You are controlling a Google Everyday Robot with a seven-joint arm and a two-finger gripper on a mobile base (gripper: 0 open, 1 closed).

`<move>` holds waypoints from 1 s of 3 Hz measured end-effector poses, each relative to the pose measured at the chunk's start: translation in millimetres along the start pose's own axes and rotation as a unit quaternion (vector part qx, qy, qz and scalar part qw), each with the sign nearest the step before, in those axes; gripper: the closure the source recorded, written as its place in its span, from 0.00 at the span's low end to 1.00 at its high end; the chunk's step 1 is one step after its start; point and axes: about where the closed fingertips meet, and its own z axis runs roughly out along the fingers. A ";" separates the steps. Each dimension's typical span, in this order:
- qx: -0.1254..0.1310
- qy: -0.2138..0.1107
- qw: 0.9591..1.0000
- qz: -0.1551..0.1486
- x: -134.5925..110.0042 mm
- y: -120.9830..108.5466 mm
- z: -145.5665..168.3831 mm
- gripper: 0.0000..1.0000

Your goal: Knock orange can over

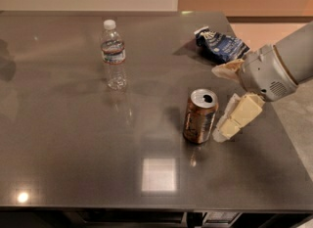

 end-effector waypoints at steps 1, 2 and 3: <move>-0.004 -0.009 1.000 -0.003 -5.3 0.1 11.4 0.00; -0.004 -0.011 1.000 -0.002 -6.8 -1.4 20.4 0.17; -0.005 -0.012 1.000 -0.001 -6.9 -2.5 24.7 0.41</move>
Offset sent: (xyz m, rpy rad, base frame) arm 0.0107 0.0218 -0.0195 0.0298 0.0039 0.0015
